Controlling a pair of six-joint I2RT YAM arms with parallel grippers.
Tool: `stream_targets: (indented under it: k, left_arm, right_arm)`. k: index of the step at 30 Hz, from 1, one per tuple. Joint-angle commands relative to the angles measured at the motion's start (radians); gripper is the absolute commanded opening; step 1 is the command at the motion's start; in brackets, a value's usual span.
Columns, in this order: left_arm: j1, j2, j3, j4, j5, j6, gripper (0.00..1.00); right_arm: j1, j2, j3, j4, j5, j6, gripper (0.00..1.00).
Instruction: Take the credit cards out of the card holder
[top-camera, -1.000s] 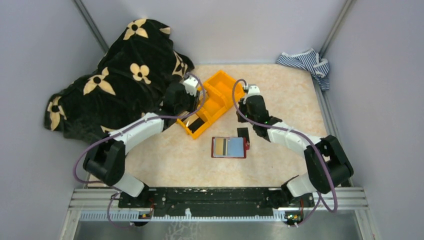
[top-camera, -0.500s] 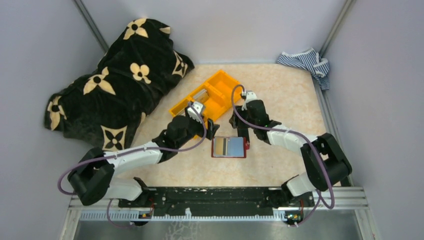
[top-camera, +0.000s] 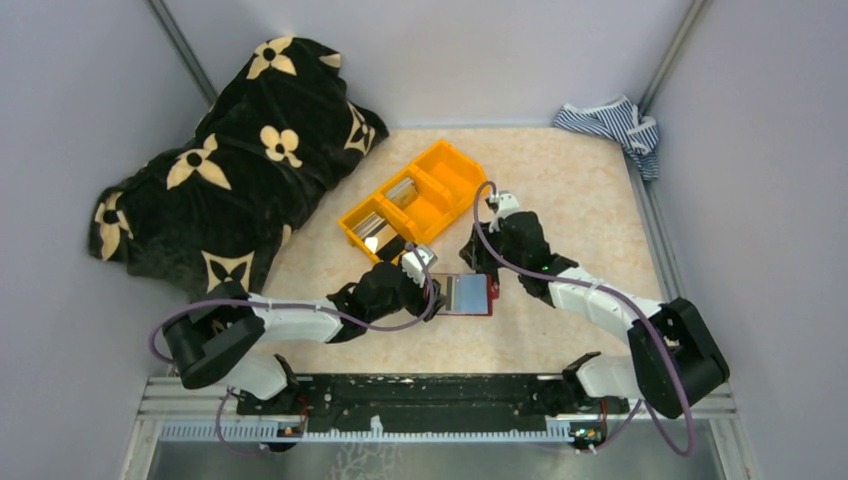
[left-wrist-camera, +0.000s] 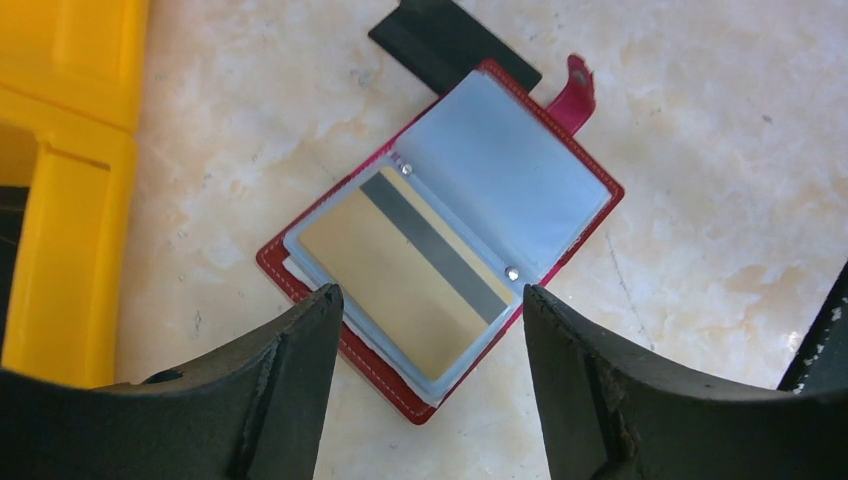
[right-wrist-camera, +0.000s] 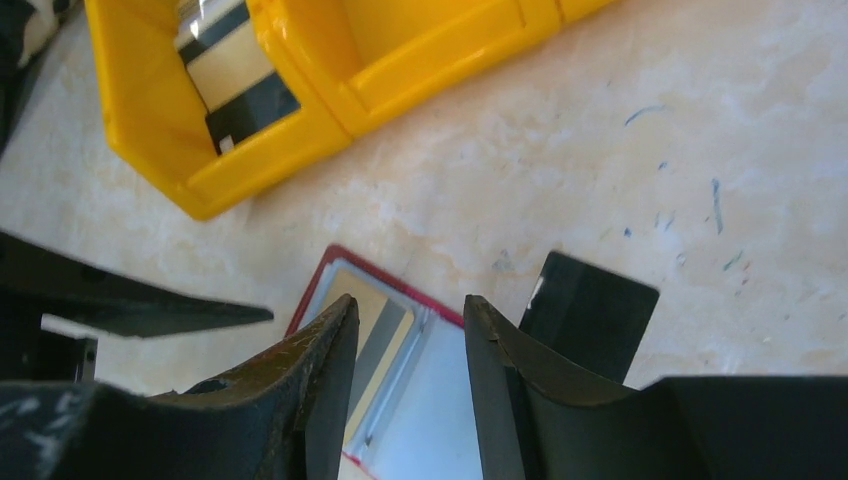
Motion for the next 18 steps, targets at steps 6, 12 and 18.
stream_targets:
  k: [6,12,18]
  left_arm:
    - [-0.003,0.066,-0.001,0.021,0.023,-0.060,0.71]
    - [-0.003,0.115,0.036,-0.053,0.004,-0.075,0.69]
    - [-0.003,0.115,0.040,-0.100,-0.036,-0.085,0.66]
  right_arm:
    - [0.047,-0.084,-0.198,0.161,-0.182,0.131,0.47]
    - [0.085,-0.093,-0.249,0.208,-0.185,0.173,0.47]
    - [0.106,-0.035,-0.233,0.247,-0.193,0.178,0.47]
